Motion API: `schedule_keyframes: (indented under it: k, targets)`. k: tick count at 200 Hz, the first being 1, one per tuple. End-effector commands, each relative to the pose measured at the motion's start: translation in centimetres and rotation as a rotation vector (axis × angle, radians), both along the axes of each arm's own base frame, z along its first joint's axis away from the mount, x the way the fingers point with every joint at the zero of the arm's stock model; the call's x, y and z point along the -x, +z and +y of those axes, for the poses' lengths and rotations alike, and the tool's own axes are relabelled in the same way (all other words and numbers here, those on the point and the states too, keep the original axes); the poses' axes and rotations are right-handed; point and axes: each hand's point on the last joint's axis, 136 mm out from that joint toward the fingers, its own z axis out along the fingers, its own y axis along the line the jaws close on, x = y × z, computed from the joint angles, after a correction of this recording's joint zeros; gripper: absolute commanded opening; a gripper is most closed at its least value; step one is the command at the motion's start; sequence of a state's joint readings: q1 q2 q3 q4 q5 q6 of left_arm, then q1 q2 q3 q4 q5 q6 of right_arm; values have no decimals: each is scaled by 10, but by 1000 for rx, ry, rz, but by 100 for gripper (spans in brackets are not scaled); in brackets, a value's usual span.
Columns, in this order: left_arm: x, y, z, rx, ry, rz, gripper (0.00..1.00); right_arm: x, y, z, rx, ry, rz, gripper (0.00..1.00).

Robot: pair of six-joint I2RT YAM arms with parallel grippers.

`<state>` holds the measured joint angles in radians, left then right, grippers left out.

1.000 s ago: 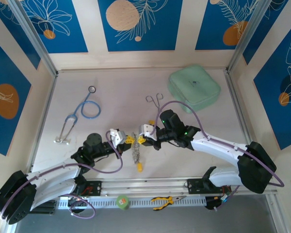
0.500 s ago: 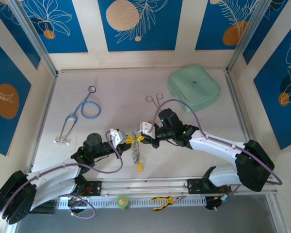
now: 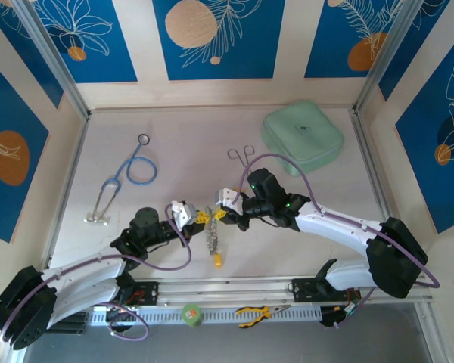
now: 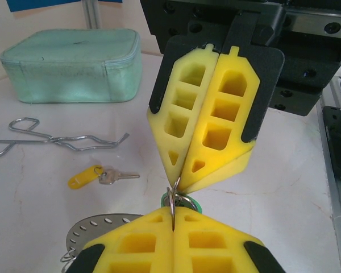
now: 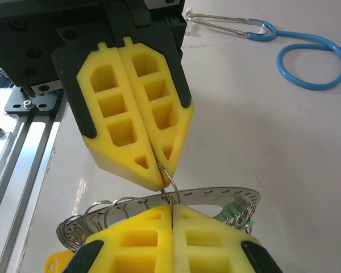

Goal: Put the keys on the keyring

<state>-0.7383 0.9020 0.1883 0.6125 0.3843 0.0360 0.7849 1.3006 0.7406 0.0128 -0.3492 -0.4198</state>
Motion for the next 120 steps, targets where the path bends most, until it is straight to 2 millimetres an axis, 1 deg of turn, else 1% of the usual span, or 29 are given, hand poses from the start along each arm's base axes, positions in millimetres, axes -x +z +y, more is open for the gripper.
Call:
schedule_keyframes:
  k: [1, 52, 120]
  targets:
    - [4, 24, -5, 44, -32, -74, 0, -6, 7, 1, -10, -16, 18, 0]
    - [5, 25, -5, 48, -38, -76, 0, -8, 5, 1, -4, -18, 40, 0]
    - [5, 27, -5, 44, -43, -108, 0, -7, 8, 4, -4, -1, 83, 0]
